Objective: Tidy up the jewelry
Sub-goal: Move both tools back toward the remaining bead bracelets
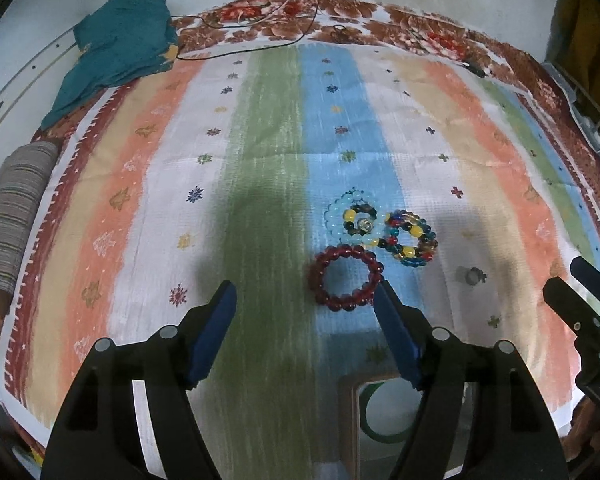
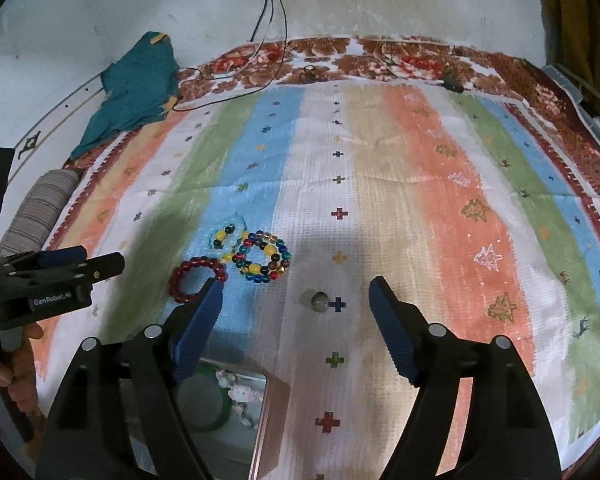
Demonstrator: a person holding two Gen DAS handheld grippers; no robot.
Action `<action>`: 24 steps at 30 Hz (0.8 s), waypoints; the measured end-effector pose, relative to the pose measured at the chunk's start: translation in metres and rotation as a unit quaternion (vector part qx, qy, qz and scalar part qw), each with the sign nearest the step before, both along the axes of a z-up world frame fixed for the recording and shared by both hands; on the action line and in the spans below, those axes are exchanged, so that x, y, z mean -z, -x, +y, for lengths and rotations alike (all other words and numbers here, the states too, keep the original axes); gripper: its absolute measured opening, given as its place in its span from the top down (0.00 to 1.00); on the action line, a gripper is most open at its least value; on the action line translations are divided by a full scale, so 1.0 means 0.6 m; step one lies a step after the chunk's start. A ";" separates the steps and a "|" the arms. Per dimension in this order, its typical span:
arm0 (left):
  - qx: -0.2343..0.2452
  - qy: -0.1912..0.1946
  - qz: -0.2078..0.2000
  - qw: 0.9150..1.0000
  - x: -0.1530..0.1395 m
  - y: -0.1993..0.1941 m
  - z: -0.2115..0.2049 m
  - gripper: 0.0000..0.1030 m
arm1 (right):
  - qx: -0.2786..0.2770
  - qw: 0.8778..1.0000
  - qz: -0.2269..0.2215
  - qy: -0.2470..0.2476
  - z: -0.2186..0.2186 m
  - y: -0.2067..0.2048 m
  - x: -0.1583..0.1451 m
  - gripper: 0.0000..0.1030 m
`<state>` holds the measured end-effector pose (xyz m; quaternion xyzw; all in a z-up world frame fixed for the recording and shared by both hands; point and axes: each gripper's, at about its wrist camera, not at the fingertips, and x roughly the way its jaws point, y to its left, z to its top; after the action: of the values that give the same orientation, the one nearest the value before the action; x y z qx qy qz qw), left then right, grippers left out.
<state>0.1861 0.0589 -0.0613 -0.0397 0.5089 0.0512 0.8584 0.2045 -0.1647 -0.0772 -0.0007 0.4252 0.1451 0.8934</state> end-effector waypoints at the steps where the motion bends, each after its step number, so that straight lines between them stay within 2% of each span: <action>1: 0.001 -0.001 0.000 1.000 0.001 -0.002 -0.001 0.32 | -0.001 1.000 0.001 0.002 0.002 -0.004 0.001 0.26; 24: 0.012 -0.014 0.025 1.000 0.043 -0.051 -0.007 0.31 | 0.000 1.000 0.012 0.014 0.015 -0.074 0.032 0.25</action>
<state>0.2166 0.0544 -0.0871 -0.0204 0.5296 0.0492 0.8466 0.2487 -0.1554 -0.0963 -0.0117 0.4377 0.1390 0.8882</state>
